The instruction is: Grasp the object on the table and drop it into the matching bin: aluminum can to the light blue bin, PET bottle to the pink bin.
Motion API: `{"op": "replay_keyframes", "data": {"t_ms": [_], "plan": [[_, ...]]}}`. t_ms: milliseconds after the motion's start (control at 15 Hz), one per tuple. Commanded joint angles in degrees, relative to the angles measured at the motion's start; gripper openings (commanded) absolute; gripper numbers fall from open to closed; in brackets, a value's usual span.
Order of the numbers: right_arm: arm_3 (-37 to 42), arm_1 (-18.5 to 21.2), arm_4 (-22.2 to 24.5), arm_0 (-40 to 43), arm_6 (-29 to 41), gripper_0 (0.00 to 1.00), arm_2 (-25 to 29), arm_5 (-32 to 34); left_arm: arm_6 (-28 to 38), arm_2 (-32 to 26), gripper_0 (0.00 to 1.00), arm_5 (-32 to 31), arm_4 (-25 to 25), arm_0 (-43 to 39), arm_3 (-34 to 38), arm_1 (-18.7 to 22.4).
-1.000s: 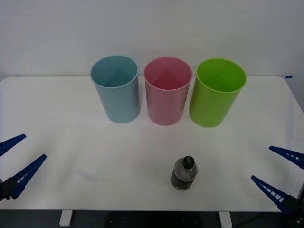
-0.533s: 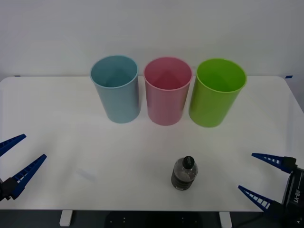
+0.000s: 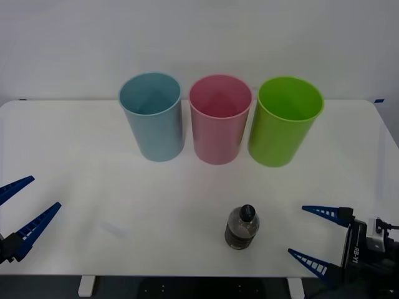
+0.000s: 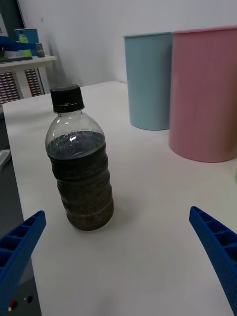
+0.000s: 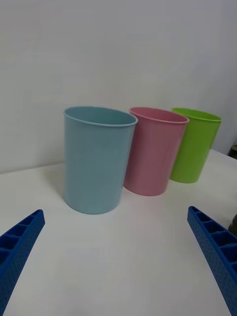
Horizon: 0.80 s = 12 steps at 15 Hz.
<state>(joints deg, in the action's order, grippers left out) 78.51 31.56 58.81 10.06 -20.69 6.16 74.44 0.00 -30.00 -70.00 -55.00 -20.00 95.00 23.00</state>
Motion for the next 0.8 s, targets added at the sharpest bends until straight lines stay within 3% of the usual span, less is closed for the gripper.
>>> {"op": "replay_keyframes", "data": {"t_ms": [67, 400, 800], "plan": [[-2.1, 0.0, -0.2, -1.8, -0.9, 1.0, -3.3, -0.9, 0.0, 0.0, 1.0, 0.0, 0.0, 0.0, 0.0, 0.0], [-2.4, -0.1, -0.8, -3.4, -2.6, 1.0, -8.6, -4.5, 0.0, 0.0, 1.0, 0.0, 0.0, 0.0, 0.0, 0.0], [-2.4, -4.7, 2.2, -4.5, -4.7, 1.0, -10.3, -7.0, 0.0, 0.0, 1.0, 0.0, 0.0, 0.0, 0.0, 0.0]]}}
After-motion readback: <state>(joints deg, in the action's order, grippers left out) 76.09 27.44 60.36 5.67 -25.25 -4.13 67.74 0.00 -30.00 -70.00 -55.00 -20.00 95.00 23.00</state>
